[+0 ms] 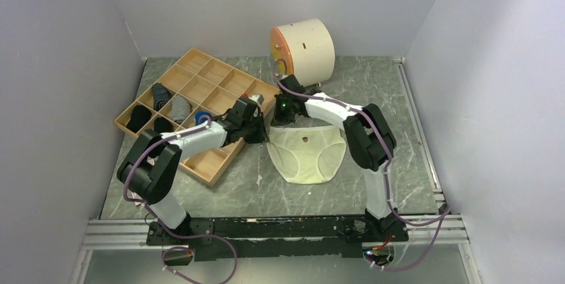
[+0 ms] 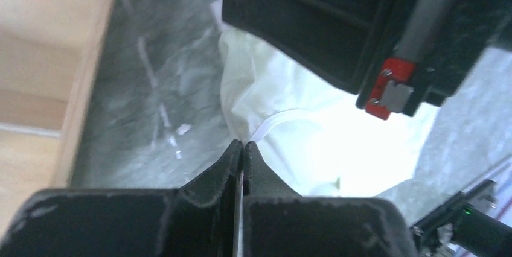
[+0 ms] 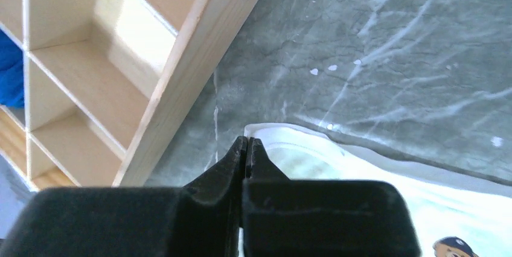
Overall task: Roll the underwear
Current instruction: Fold the underwear at the center of the board.
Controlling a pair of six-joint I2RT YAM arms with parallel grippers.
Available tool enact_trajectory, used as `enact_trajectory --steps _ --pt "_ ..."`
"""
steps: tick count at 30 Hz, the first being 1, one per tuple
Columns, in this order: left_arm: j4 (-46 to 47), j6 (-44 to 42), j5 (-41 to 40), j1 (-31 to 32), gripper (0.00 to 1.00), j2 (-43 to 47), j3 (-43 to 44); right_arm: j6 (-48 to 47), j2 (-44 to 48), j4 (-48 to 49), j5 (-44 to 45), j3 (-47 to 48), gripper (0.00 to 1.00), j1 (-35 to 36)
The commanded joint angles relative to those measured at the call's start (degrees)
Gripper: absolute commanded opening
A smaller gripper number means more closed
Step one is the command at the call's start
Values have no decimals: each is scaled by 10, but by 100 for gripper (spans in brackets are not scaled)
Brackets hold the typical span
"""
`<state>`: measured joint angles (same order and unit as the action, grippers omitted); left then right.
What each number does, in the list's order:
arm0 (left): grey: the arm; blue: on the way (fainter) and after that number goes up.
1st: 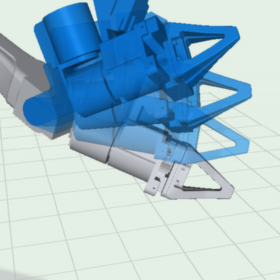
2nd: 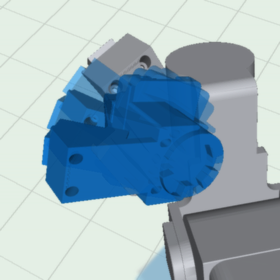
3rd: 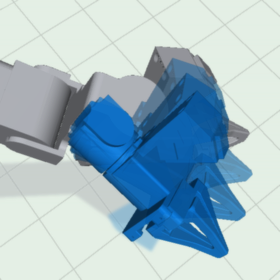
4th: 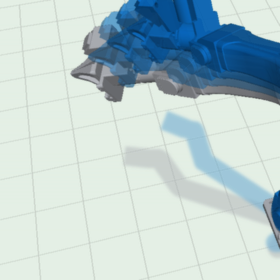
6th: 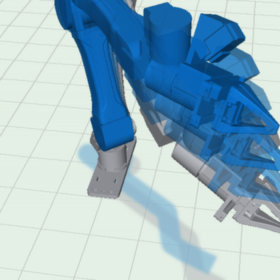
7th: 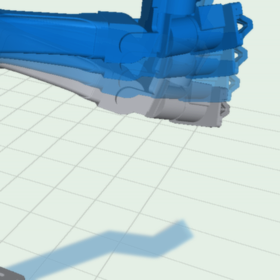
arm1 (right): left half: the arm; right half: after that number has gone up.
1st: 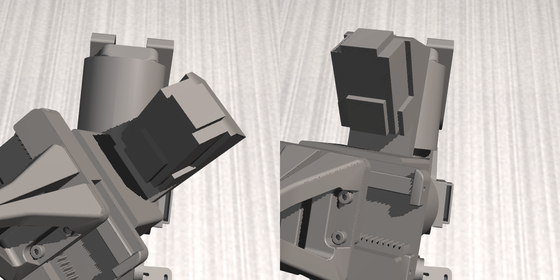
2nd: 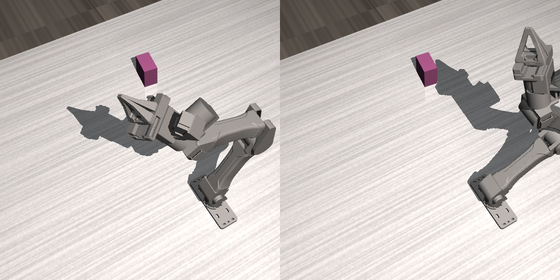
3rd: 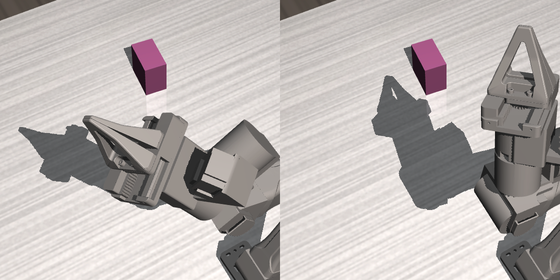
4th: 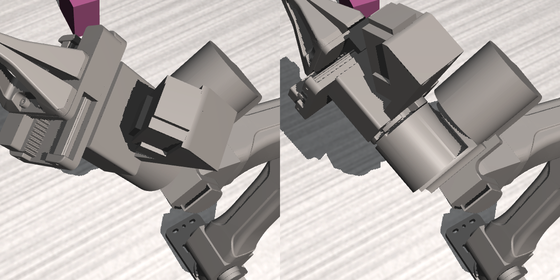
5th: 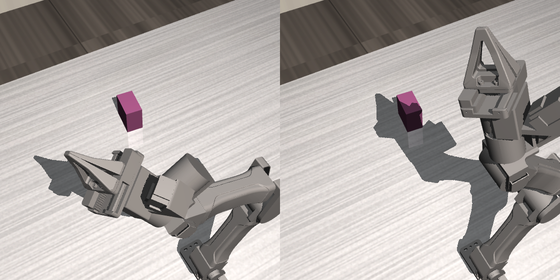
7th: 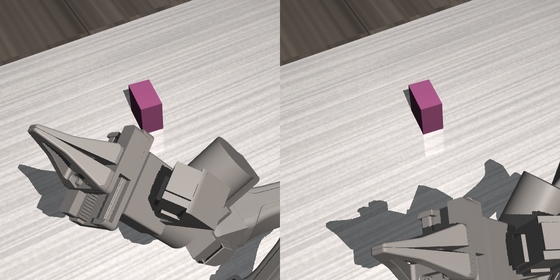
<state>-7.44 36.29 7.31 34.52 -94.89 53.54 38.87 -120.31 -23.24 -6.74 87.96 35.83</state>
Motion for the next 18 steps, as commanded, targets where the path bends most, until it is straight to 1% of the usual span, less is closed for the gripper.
enact_trajectory --steps 1,4,7,10,18 --pt "1 -3 62 5 5 31 44 2 77 61 -68 -39 0 -37" --pt "-2 8 71 26 5 27 67 -9 101 84 -97 -73 0 -58" --pt "-20 13 59 57 5 2 101 -14 118 100 -132 -103 0 -85" --pt "-17 24 52 87 5 -20 126 -21 143 116 -156 -139 0 -109" --pt "-4 61 44 137 5 -69 196 -54 210 109 -161 -201 0 -163"
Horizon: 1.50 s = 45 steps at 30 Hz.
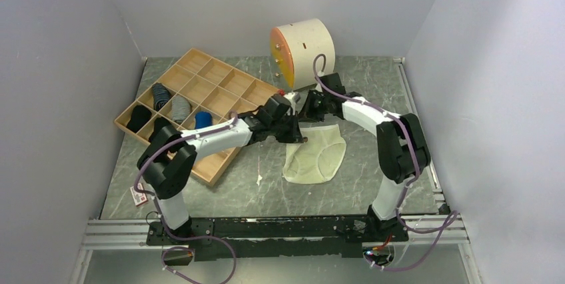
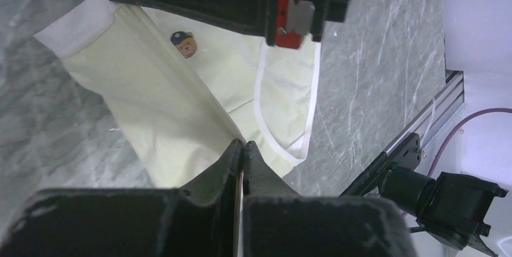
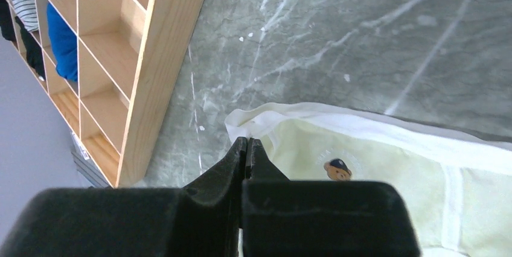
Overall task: Roll the underwear
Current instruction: Fold the underwear at the center of the board.
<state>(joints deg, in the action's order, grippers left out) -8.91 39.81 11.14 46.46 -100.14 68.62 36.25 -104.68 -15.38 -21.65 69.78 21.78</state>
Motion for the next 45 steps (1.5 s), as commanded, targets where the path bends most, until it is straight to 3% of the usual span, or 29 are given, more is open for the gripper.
enact_trajectory --steps 1,22,45 --pt "9 27 6 23 5 -25 58 -31 62 31 -15 -29 0 -32" --pt "55 110 42 87 5 -202 214 -111 65 15 -70 -91 0 -207" --pt "101 155 53 102 5 -281 295 -131 28 1 -25 -57 0 -239"
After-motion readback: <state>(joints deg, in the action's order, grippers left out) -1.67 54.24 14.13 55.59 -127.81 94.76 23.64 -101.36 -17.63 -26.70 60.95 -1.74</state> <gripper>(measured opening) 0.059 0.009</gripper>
